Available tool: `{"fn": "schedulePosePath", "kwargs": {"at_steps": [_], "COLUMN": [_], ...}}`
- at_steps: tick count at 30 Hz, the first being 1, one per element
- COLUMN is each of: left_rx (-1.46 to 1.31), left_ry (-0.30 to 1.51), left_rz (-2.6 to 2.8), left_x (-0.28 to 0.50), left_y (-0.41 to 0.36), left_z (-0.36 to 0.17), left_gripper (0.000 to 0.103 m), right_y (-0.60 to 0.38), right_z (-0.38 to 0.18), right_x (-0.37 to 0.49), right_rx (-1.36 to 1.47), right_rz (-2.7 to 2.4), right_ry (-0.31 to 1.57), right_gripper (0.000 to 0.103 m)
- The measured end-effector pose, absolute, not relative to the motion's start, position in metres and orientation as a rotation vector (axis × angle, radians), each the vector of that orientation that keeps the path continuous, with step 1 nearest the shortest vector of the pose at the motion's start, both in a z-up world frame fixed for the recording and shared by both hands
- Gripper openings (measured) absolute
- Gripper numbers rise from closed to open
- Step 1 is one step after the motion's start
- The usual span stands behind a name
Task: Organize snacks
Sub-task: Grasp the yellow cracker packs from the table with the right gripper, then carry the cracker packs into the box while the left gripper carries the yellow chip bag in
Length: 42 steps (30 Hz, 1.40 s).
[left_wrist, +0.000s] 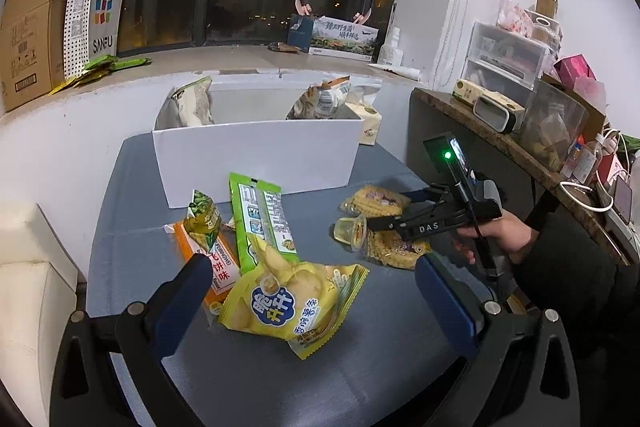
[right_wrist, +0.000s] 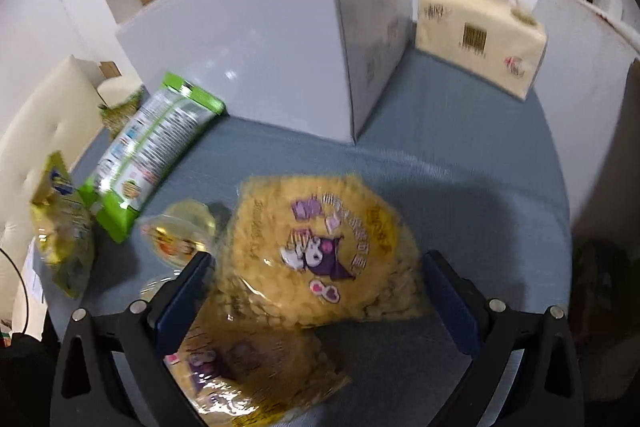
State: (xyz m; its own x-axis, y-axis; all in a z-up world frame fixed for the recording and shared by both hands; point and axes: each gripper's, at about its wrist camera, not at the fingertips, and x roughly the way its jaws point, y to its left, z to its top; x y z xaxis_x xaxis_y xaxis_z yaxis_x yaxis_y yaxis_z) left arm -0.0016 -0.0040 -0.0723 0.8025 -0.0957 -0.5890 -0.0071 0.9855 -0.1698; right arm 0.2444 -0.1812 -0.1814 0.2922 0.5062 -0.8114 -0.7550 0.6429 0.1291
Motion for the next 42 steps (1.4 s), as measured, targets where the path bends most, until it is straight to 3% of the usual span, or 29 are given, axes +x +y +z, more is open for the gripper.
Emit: {"fn": "schedulePosePath", "kwargs": {"at_steps": [2,3,9,21,27,29,30,32,42], "left_rx": [-0.162,-0.16,-0.126,-0.051,-0.046,-0.072,-0.084,-0.103,-0.252], "left_ry": [0.647,0.651,0.685,0.835,0.871,0.892,0.891,0.874,0.634], "left_rz": [-0.04,-0.038,-0.028,-0.016,-0.019,-0.051,-0.05,-0.074,-0.101], "left_x": [-0.001,0.0,0.004,0.042,0.067,0.073,0.074,0.071,0.02], "left_y": [-0.005,-0.005,-0.011,-0.017,-0.009,-0.008,-0.007,-0.006,0.019], "left_z": [-0.075,-0.075,-0.086,-0.144,-0.162,-0.168,-0.169,-0.165,-0.098], "left_gripper": [0.103,0.103,0.103,0.103,0.102,0.078,0.077,0.065,0.062], "right_y": [-0.18,-0.18,-0.186,-0.235,-0.24,-0.238,-0.236,-0.234,-0.227], "right_z": [-0.182,-0.181,-0.165,-0.08,-0.072,-0.075,-0.077,-0.082,-0.086], "right_x": [0.244,0.244,0.226,0.153,0.124,0.121,0.121,0.122,0.113], "right_rx": [-0.302,-0.301,-0.297,-0.14,-0.127,-0.13,-0.135,-0.138,-0.127], "right_rz": [0.85,0.844,0.863,0.884,0.916,0.923,0.922,0.921,0.952], "right_ry": [0.932,0.921,0.838,0.623,0.608,0.618,0.622,0.633,0.639], "right_gripper": [0.089,0.076,0.076,0.076,0.076,0.076,0.076,0.076,0.076]}}
